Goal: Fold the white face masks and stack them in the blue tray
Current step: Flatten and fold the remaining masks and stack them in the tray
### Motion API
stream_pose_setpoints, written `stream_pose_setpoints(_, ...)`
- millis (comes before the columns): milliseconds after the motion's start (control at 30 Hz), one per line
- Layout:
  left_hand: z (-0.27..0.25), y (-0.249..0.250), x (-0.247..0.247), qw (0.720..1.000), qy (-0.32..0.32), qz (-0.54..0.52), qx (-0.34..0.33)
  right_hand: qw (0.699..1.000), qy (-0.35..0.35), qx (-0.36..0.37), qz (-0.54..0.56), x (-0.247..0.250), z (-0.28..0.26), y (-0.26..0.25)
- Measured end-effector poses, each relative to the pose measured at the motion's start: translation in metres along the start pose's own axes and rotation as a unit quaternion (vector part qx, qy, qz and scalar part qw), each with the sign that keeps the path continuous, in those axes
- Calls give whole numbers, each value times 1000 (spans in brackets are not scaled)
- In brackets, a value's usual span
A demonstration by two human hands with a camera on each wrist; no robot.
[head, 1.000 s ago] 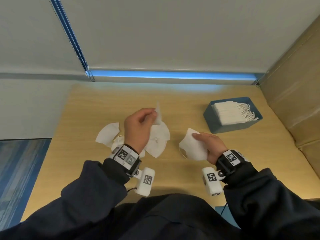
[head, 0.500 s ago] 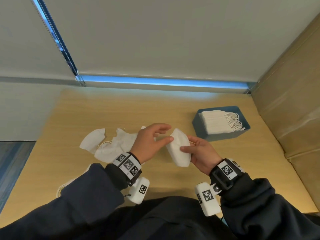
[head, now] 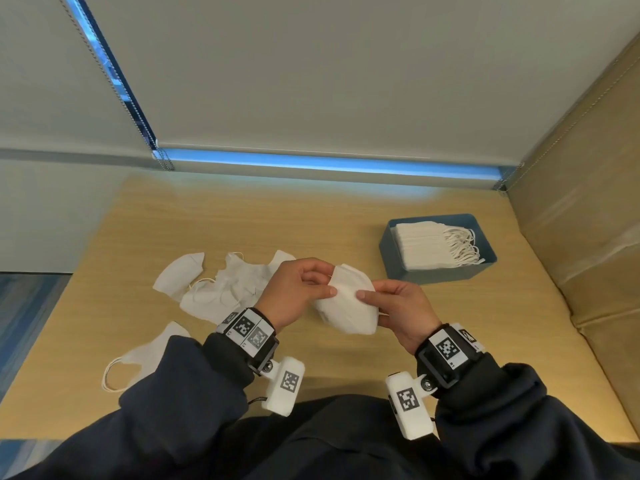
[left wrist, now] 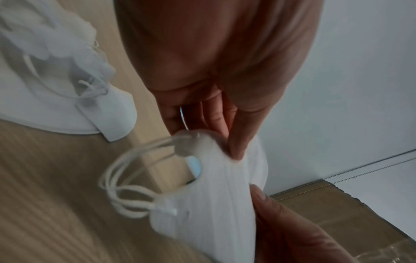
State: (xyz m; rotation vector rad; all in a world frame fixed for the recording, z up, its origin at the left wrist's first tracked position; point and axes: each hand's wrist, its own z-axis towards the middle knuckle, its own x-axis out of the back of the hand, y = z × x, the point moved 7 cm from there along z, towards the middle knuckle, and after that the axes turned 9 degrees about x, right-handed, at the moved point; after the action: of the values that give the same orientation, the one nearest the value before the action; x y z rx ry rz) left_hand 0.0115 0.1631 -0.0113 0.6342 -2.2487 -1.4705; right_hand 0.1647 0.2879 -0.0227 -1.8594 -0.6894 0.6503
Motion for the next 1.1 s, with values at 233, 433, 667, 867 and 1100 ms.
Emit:
stream_pose_setpoints(233, -5, -6, 0, 999, 43, -6, 31, 1000, -23, -10, -13, 3, -5, 5)
stream_pose_setpoints(433, -7, -9, -2, 998, 51, -2, 38, 1000, 11, -11, -16, 12, -7, 7)
stream_pose_setpoints(667, -8, -13, -3, 998, 48, 9, 46, 1000, 13, -23, -13, 15, -9, 13)
stream_pose_setpoints(867, -7, -19, -2, 997, 41, 20, 55, 999, 13, -32, -4, 16, -9, 18)
stream_pose_setpoints(1100, -9, -22, -1, 997, 38, 25, 59, 999, 10, -47, 10, 15, -12, 24)
